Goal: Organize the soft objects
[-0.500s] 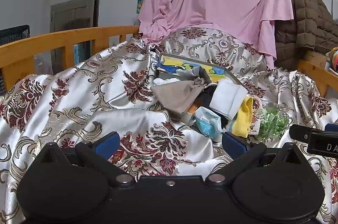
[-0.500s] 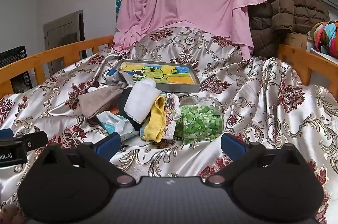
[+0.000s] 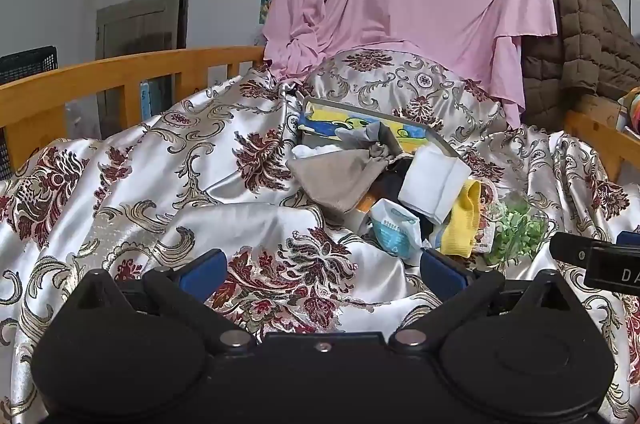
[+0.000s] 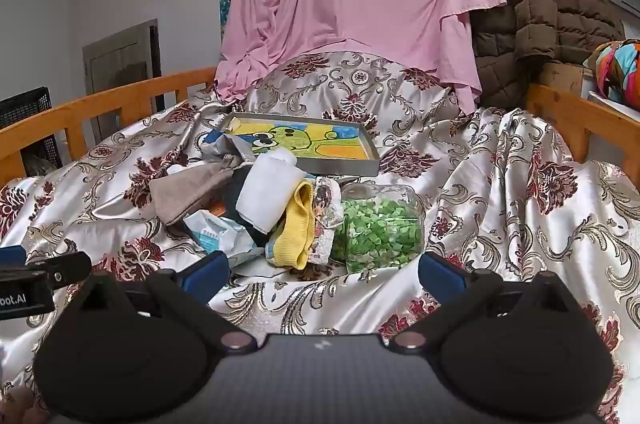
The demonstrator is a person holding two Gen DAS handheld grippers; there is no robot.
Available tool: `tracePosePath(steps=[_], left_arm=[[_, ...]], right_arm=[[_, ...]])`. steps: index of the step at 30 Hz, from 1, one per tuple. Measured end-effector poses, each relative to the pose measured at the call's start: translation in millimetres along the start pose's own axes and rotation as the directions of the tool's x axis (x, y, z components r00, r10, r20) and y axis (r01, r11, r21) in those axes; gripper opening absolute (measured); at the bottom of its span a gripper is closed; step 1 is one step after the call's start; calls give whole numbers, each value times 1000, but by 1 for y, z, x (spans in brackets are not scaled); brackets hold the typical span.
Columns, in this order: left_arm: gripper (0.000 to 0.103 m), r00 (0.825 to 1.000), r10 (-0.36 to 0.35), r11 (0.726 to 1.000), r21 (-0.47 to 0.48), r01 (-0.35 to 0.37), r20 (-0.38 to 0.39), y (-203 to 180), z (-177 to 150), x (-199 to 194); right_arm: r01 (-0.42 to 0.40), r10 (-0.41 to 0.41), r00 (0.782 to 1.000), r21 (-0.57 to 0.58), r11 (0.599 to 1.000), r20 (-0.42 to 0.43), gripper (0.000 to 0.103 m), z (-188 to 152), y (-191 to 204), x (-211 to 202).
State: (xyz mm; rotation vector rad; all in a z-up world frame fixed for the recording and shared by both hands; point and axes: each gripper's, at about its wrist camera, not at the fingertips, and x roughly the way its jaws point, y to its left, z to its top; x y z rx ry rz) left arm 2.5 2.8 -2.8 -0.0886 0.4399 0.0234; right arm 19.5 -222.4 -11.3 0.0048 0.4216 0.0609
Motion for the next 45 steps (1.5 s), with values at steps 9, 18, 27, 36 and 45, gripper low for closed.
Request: tracePosePath(steps=[9, 18, 27, 36, 45], left_arm=[[102, 1000, 1, 1000, 3, -1, -3, -1, -2, -1], [102, 1000, 2, 1000, 5, -2, -6, -1, -3, 0], [102, 1000, 2, 1000, 6, -2, -8, 1, -4, 0], [102, 1000, 4, 1000, 4, -4, -12, 3, -7, 1], [102, 1000, 8, 1000, 0, -8, -20, 9, -12, 4]], right_arm=[[-4, 3, 1000, -6, 1000, -7, 103, 2, 0, -2], [-3, 3, 1000, -6, 1000, -7, 103, 2, -1, -2], [-3, 3, 1000, -6, 1000, -7, 103, 3, -1, -2], [-3, 3, 1000, -6, 1000, -7, 103, 2, 0, -2], [-3, 3, 1000, -6, 1000, -7, 103, 2, 0, -1]])
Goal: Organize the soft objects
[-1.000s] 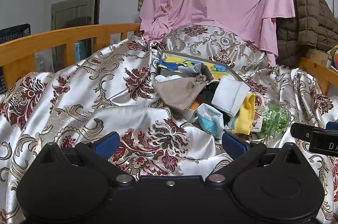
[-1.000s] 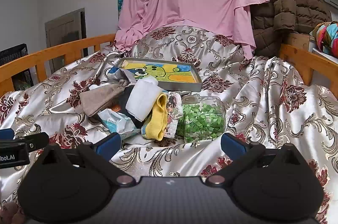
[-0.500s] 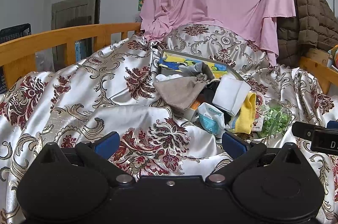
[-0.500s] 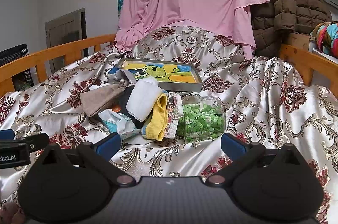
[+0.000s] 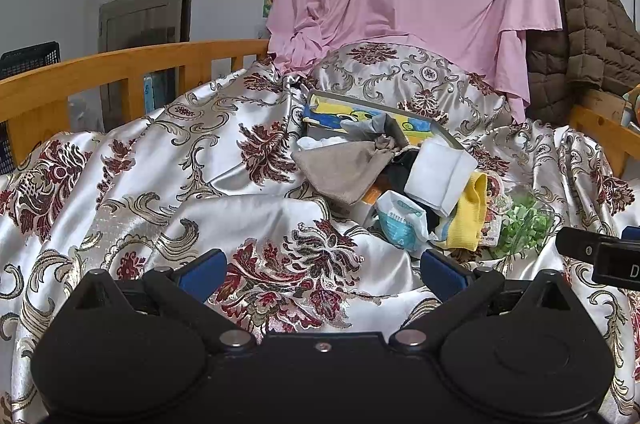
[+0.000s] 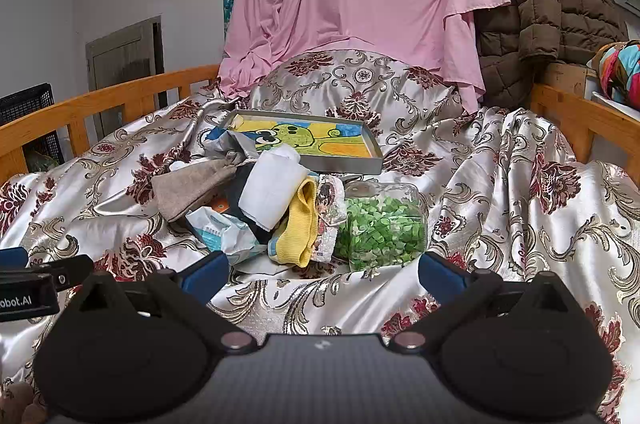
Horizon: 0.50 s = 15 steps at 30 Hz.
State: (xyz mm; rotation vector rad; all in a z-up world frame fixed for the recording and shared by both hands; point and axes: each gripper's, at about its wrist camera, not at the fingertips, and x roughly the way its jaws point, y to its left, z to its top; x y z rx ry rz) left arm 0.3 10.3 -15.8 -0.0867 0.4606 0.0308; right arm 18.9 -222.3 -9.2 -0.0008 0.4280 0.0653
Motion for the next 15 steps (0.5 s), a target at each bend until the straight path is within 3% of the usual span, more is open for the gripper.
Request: tracePosePath(steps=[15], left_arm=[[102, 1000, 11, 1000, -2, -11, -17, -2, 2, 1]], right_arm=[[-1, 1, 1000, 0, 1000, 0, 103, 0, -1, 0]])
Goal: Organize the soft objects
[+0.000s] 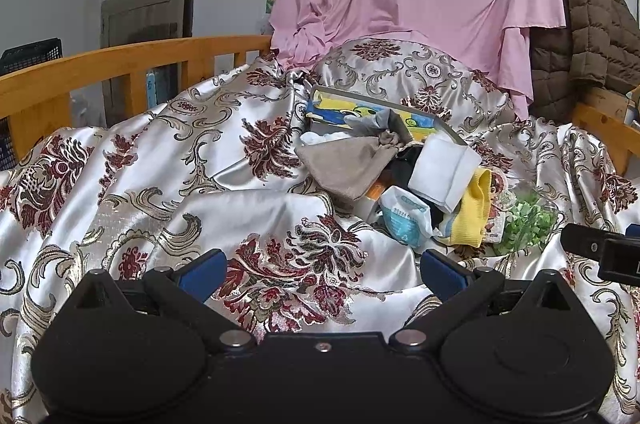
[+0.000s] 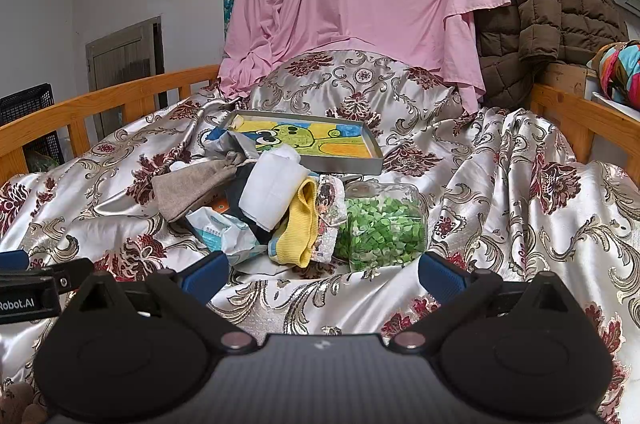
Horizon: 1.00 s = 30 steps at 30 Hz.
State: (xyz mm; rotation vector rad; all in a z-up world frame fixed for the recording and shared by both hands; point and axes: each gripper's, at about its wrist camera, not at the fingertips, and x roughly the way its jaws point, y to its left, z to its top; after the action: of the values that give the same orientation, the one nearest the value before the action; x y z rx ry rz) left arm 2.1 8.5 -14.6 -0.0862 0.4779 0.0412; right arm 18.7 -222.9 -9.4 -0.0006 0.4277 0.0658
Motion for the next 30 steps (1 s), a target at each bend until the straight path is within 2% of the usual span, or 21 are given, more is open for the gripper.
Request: tracePosePath(steps=[30], left_arm=[[102, 1000, 4, 1000, -3, -4, -6, 2, 0, 1]], right_arm=[[0, 0, 1000, -1, 1000, 1, 103, 1, 0, -1]])
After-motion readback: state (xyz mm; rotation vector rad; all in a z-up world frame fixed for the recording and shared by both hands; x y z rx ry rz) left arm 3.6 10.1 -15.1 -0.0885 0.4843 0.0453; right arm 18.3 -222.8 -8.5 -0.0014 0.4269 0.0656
